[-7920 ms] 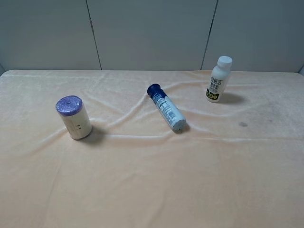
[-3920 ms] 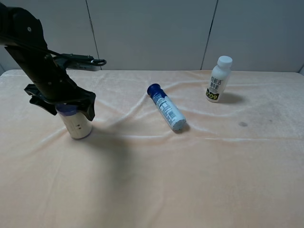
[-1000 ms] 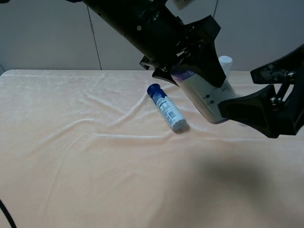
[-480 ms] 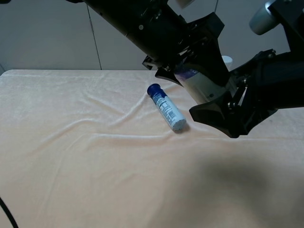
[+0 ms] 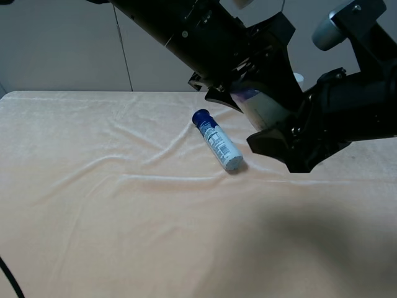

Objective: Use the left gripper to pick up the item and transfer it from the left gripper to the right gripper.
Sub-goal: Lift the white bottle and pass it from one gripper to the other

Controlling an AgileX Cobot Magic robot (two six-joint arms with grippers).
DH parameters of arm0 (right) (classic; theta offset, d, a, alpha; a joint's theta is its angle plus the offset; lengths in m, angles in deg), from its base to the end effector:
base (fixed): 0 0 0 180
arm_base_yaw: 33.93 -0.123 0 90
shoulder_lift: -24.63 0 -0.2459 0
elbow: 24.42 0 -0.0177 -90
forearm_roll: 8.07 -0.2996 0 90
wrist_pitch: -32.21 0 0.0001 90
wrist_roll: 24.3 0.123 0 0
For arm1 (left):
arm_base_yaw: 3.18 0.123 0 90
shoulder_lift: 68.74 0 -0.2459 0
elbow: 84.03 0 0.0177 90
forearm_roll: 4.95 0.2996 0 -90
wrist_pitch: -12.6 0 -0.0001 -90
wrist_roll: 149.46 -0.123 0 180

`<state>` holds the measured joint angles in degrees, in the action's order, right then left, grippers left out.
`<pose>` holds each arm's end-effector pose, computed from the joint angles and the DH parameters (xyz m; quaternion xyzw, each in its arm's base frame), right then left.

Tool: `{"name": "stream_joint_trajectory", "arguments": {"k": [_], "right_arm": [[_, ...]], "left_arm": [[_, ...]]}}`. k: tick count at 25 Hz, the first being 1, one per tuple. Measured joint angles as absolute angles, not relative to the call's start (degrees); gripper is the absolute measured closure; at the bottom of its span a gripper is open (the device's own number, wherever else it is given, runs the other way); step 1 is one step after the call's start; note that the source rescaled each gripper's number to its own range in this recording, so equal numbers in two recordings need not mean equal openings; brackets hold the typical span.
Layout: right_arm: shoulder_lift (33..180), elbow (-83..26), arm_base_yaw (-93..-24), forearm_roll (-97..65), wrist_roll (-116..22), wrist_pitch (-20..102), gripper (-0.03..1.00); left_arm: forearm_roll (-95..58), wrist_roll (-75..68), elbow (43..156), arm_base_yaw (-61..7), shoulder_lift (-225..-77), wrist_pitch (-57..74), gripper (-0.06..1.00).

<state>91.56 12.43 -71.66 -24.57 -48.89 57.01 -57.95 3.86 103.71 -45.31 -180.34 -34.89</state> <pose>0.2247 0.1924 0.2203 -0.3833 0.8102 0.1591 0.4138 0.2875 -0.3577 0.2241 0.3161 0.8345 -0.4195 0.1666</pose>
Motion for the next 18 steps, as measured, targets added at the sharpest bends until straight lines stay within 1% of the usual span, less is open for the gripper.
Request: {"name": "stream_joint_trajectory", "arguments": {"k": [1,14,15,16,17,18], "right_arm": [[91.56,12.43,-71.66,-24.57,-48.89,57.01,0.92],[91.56,12.43,-71.66,-24.62,-47.92,57.28,0.93],[91.56,12.43,-71.66,-24.62,-47.88,57.28,0.93],[91.56,12.43,-71.66,-24.76,-47.88,57.47,0.94],[91.61,12.43,-71.66,-24.89,-47.88,57.91,0.94],[91.63,12.43,-71.66,-24.96,-47.88,58.12,0.94]], "left_arm": [[-57.95,3.79,103.71,-45.31,-180.34,-34.97,0.94],[-57.66,4.64,103.71,-45.31,-180.34,-34.70,0.94],[-57.66,4.66,103.71,-45.31,-180.34,-34.57,0.88],[-58.04,4.71,103.71,-45.31,-180.34,-33.74,0.67],[-58.40,4.77,103.71,-45.31,-180.28,-33.14,0.42],[-58.04,4.83,103.71,-45.31,-180.28,-32.74,0.24]]}}
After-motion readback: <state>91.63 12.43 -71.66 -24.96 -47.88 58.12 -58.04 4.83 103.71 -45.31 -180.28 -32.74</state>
